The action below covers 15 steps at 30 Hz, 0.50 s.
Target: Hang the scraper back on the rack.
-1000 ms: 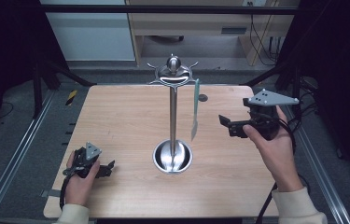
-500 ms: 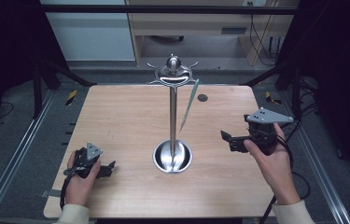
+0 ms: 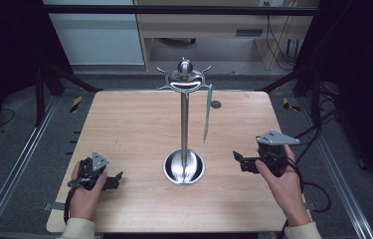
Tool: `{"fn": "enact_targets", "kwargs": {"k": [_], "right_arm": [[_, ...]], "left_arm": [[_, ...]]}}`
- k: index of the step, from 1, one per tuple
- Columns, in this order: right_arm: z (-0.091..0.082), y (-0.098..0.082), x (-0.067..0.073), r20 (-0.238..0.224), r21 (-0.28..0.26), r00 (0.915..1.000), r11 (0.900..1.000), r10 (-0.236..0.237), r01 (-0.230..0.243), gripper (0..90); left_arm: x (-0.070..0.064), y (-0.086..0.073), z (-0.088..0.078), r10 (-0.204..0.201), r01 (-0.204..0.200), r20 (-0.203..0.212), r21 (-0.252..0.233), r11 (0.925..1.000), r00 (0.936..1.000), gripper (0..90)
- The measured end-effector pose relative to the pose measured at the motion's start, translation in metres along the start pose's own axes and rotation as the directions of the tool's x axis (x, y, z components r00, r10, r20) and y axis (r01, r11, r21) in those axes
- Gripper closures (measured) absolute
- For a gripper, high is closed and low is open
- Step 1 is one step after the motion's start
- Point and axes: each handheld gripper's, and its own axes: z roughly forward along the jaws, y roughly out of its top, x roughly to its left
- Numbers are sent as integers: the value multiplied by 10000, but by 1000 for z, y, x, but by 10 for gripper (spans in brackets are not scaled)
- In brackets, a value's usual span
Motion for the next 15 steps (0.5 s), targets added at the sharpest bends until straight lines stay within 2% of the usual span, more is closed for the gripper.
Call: {"fn": "enact_targets", "kwargs": {"k": [5,15], "right_arm": [[9,-14,-2,-18,126,9999,9998,156,-155,77],[18,-32,-4,199,135,9997,9998,106,-109,76]], "left_arm": [[0,0,0,14,-14,3,10,10000,10000,30],[-1,0,0,31,-31,3,20,10000,10000,30]]}}
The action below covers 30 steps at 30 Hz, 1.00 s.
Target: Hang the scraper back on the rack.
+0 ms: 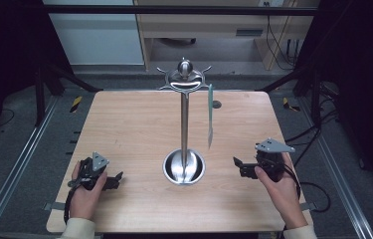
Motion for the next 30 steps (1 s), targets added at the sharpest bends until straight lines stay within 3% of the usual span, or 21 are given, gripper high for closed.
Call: {"fn": "enact_targets", "kwargs": {"k": [16,30], "right_arm": [[20,-26,-5,97,347,9995,9989,306,-309,69],[37,-50,-21,317,404,9976,9972,616,-629,87]], "left_arm": [[0,0,0,4,-4,-1,-10,10000,10000,30],[-1,0,0,27,-27,10,-24,10000,10000,30]]}}
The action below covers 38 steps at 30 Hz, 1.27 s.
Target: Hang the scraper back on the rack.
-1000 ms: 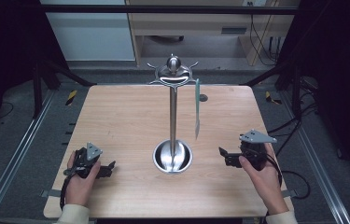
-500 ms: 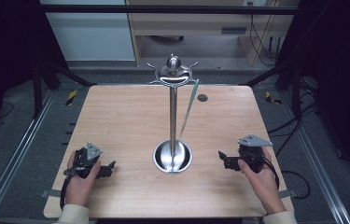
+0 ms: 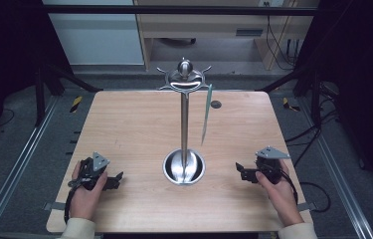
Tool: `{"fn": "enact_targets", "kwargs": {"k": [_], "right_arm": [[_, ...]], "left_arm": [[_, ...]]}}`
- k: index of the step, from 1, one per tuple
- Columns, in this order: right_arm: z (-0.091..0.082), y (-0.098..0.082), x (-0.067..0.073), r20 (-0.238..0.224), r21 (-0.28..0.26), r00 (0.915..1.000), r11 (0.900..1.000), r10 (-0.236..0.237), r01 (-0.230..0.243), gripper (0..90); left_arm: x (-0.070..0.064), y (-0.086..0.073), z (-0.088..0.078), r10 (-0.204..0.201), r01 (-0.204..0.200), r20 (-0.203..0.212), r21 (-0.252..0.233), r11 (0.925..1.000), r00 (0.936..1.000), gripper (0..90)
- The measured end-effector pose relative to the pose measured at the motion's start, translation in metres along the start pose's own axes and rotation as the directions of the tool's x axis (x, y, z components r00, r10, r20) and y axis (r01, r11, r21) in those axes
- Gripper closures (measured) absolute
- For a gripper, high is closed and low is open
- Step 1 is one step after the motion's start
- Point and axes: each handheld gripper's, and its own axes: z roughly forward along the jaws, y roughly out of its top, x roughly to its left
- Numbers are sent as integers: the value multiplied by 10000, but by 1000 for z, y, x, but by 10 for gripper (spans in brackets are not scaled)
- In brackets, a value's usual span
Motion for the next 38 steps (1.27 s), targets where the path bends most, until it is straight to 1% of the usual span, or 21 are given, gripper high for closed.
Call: {"fn": "enact_targets", "kwargs": {"k": [2,4,8,12,13,14,17,19,21,25,29,31,33,36,38], "right_arm": [[2,-1,-3,56,-93,10000,10000,23,-22,95],[3,-1,-4,91,-217,9998,9996,168,-166,103],[7,0,-6,142,-731,9995,9969,289,-278,117],[12,1,-8,307,-1341,9986,9902,436,-391,135],[13,2,-9,357,-1471,9980,9880,524,-466,136],[14,2,-10,314,-1595,9974,9855,643,-585,136],[16,3,-14,395,-1921,9953,9782,885,-793,144],[18,3,-16,429,-2028,9937,9748,1034,-927,145],[19,3,-18,572,-2069,9926,9739,1068,-929,145],[20,3,-20,708,-2054,9898,9728,1236,-1067,144],[22,2,-22,1057,-1892,9869,9768,1221,-1006,142],[23,1,-21,1259,-1762,9863,9808,1062,-831,137],[23,1,-20,1283,-1651,9869,9834,977,-759,132],[21,0,-17,1437,-1382,9878,9896,594,-394,121],[20,0,-16,1471,-1318,9880,9909,468,-273,119]], "left_arm": [[0,0,0,-1,1,-1,-1,10000,10000,30],[0,0,0,4,-4,2,-7,10000,10000,30],[0,0,0,8,-8,1,0,10000,10000,30],[0,0,0,-5,5,-1,-13,10000,10000,30],[0,0,0,-5,5,0,-13,10000,10000,30],[0,0,0,-6,6,3,-13,10000,10000,30],[0,0,0,-3,3,5,-13,10000,10000,30],[0,0,0,8,-8,7,-8,10000,10000,30],[0,0,0,12,-12,8,-1,10000,10000,30],[0,1,0,49,-49,16,13,10000,10000,30],[0,1,0,46,-46,22,-3,10000,10000,30],[0,1,0,49,-49,16,-11,10000,10000,30],[0,1,0,44,-44,25,-14,10000,10000,30],[-1,2,0,75,-75,42,-7,10000,10000,30],[-1,2,0,63,-63,50,-38,10000,10000,30]]}}
